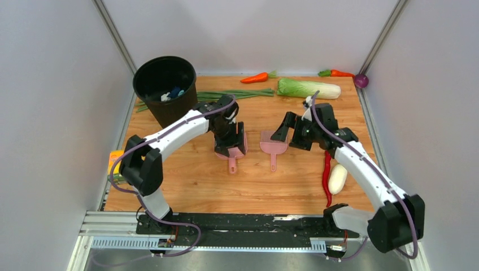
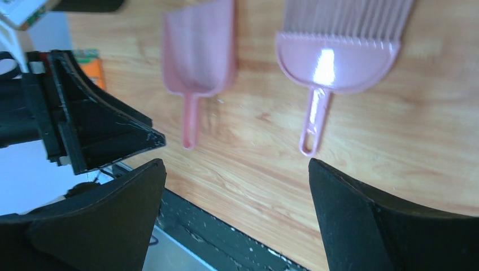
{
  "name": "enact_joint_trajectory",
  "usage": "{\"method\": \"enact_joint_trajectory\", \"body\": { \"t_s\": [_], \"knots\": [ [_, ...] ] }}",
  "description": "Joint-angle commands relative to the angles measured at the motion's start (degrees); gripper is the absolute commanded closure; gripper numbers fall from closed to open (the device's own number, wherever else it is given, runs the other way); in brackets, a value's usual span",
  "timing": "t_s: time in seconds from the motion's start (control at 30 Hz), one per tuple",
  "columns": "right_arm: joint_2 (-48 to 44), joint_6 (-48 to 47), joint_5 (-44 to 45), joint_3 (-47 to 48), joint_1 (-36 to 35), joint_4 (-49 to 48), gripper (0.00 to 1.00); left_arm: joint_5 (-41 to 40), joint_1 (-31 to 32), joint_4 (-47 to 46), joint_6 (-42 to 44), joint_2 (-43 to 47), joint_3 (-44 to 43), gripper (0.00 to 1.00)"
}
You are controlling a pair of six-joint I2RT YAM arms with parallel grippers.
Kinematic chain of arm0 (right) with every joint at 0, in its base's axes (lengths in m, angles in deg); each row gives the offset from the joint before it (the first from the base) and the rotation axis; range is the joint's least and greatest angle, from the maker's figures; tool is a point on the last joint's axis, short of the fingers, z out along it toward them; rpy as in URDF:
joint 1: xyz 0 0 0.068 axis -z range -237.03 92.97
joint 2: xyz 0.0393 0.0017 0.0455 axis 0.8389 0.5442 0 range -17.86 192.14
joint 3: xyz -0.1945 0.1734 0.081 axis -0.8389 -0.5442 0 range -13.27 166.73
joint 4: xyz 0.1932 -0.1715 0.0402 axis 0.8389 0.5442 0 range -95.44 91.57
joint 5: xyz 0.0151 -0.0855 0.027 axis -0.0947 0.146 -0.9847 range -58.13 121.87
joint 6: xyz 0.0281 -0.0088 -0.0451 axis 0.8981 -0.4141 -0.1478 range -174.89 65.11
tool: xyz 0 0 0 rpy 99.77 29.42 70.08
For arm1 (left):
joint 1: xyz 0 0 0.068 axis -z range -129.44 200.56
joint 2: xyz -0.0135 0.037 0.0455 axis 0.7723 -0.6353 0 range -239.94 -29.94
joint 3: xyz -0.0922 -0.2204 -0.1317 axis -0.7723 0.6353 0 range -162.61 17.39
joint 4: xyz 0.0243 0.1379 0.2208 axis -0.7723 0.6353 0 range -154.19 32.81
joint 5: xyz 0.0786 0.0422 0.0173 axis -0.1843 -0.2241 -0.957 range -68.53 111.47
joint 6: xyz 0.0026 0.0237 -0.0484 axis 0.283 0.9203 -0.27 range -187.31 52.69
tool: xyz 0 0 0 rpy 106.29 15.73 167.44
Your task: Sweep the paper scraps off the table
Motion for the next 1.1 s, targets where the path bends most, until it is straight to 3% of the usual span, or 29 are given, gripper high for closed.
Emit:
{"method": "enact_joint_trajectory", "body": {
  "t_s": [0.0,0.27,0.73,1.07],
  "knots": [
    [-7.4,-4.7,2.0,7.6,0.2,1.9,0.0,-2.1,0.3,4.2,2.5,8.1,-6.0,0.27],
    [-16.3,-6.0,2.8,9.3,0.2,1.7,0.0,-2.8,0.3,2.4,9.7,19.5,-7.0,0.26],
    [-33.9,7.2,4.9,-5.9,0.3,-6.2,0.0,-15.3,0.3,-15.1,9.0,47.9,12.1,0.24],
    [-35.3,8.9,4.7,-6.7,0.2,-6.5,0.0,-24.3,0.2,-13.0,11.9,51.5,11.7,0.23]
  ]
}}
